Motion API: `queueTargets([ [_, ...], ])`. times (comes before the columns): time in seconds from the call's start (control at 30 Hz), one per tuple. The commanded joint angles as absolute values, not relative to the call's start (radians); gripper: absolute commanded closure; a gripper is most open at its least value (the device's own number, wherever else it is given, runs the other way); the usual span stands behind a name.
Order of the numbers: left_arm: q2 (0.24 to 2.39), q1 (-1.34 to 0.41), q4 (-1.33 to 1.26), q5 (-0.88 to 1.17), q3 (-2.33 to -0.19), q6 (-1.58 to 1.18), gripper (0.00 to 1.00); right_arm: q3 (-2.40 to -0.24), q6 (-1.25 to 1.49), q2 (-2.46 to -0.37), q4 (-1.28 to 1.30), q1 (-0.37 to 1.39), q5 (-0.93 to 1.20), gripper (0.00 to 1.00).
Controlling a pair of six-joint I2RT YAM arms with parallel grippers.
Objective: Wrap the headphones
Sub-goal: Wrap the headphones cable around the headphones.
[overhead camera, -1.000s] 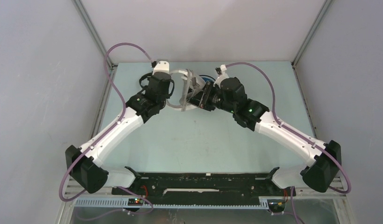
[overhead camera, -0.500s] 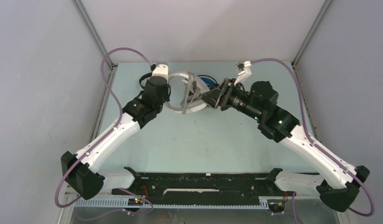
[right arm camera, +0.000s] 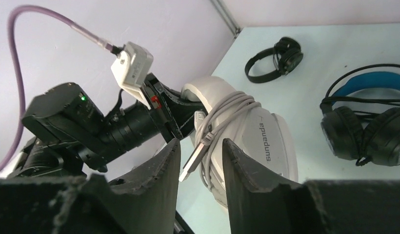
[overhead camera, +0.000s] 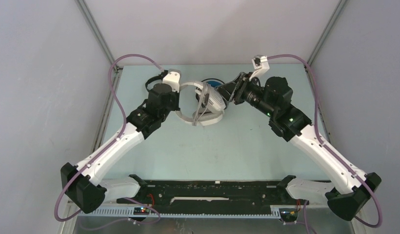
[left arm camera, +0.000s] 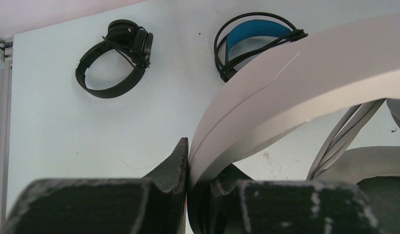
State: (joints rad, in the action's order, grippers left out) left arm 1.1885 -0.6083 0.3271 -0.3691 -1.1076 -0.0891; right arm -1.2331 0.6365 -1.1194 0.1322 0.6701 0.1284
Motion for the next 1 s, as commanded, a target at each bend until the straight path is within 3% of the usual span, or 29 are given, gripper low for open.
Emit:
queueTargets([
  [0.0, 1.136, -0.607, 0.196, -0.315, -1.101, -0.1, 1.0, -1.272, 0.638, -1.158, 0.043, 0.66, 0.245, 0.59],
  [0.97, 1.161, -0.607, 0.237, -0.264, -1.101, -0.103, 1.0, -1.272, 0.497, -1.212, 0.045, 0.721, 0.213, 0.65],
])
